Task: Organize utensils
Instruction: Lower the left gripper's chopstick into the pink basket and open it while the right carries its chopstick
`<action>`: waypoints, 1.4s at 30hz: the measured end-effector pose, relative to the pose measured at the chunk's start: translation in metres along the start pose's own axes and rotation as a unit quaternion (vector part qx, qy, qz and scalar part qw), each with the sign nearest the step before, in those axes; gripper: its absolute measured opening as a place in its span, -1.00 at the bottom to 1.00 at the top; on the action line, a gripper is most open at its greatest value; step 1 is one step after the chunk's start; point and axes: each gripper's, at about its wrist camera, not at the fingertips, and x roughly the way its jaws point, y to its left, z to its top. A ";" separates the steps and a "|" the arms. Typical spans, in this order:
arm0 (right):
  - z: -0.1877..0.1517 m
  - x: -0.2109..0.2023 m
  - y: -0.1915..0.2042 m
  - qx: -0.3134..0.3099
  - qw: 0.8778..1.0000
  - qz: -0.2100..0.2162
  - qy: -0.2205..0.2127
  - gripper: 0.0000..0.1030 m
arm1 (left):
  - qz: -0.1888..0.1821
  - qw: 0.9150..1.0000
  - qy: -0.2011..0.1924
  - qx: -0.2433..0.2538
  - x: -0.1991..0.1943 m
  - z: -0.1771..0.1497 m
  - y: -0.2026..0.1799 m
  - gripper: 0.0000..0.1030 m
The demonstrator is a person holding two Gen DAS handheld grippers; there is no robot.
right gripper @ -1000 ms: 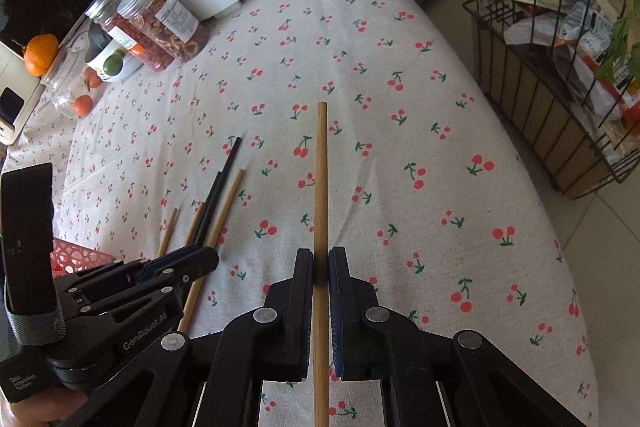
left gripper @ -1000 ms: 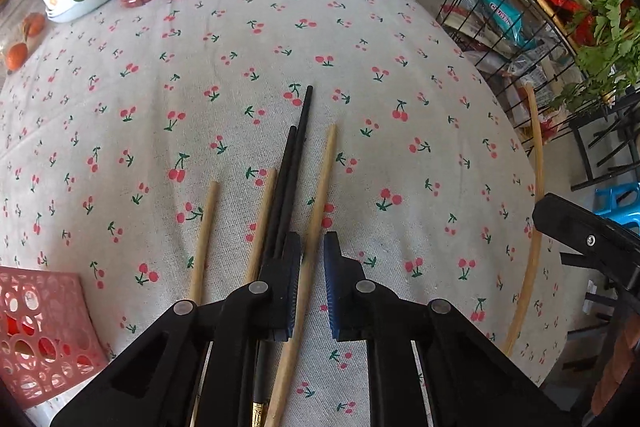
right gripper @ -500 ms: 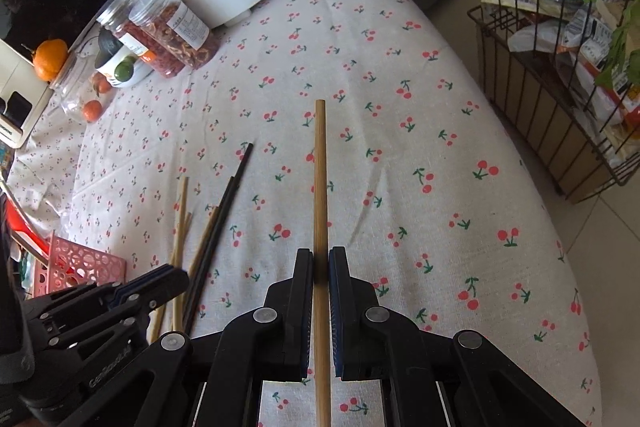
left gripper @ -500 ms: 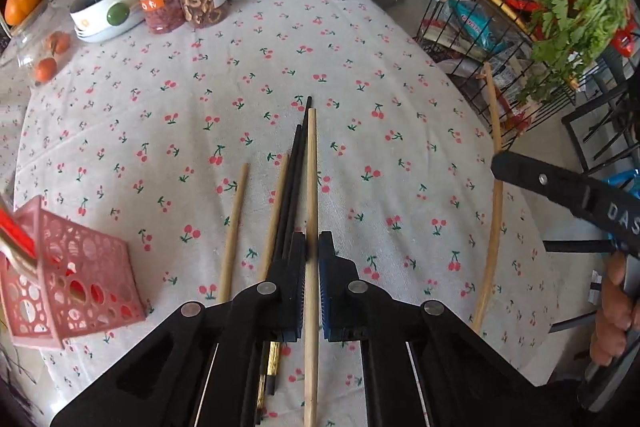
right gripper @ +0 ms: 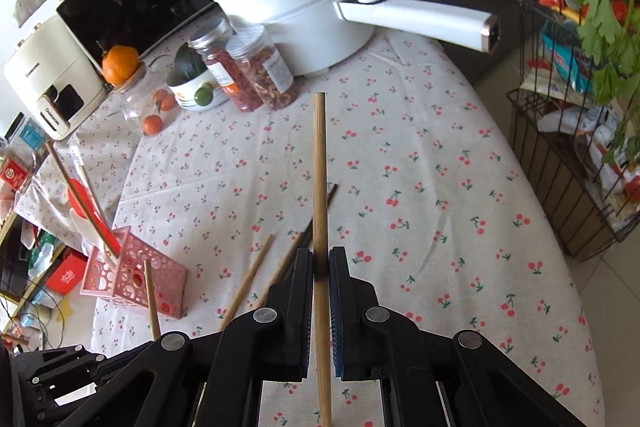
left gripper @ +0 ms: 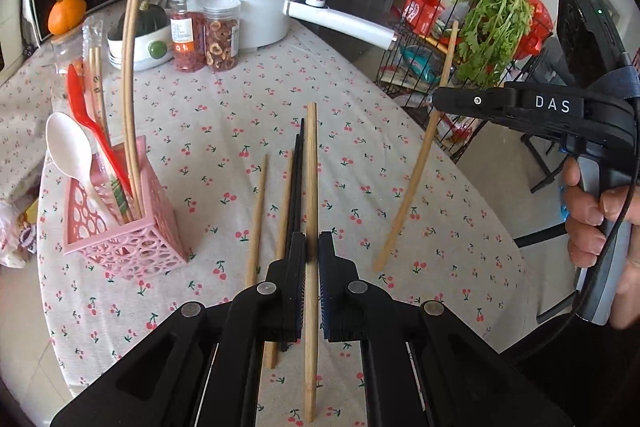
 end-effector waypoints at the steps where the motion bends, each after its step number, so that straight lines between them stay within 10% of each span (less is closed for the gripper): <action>1: -0.001 -0.004 0.005 -0.004 1.000 0.004 -0.006 -0.89 | -0.007 1.000 0.000 -0.005 -0.004 -0.001 0.002 -0.88; 13: -0.002 -0.037 0.055 -0.049 0.995 0.035 -0.074 -0.89 | -0.022 0.991 -0.134 0.001 -0.107 -0.001 0.019 -0.88; 27: 0.002 -0.063 0.117 -0.106 0.983 0.079 -0.129 -0.89 | 0.055 0.948 -0.306 -0.071 -0.182 0.008 0.088 -0.89; 33: 0.002 -0.062 0.131 -0.118 0.980 0.096 -0.129 -0.89 | 0.101 0.934 -0.340 -0.045 -0.172 0.015 0.090 -0.88; 42: 0.003 -0.061 0.138 -0.112 0.977 0.119 -0.135 -0.89 | 0.144 0.938 -0.314 -0.031 -0.126 0.026 0.101 -0.89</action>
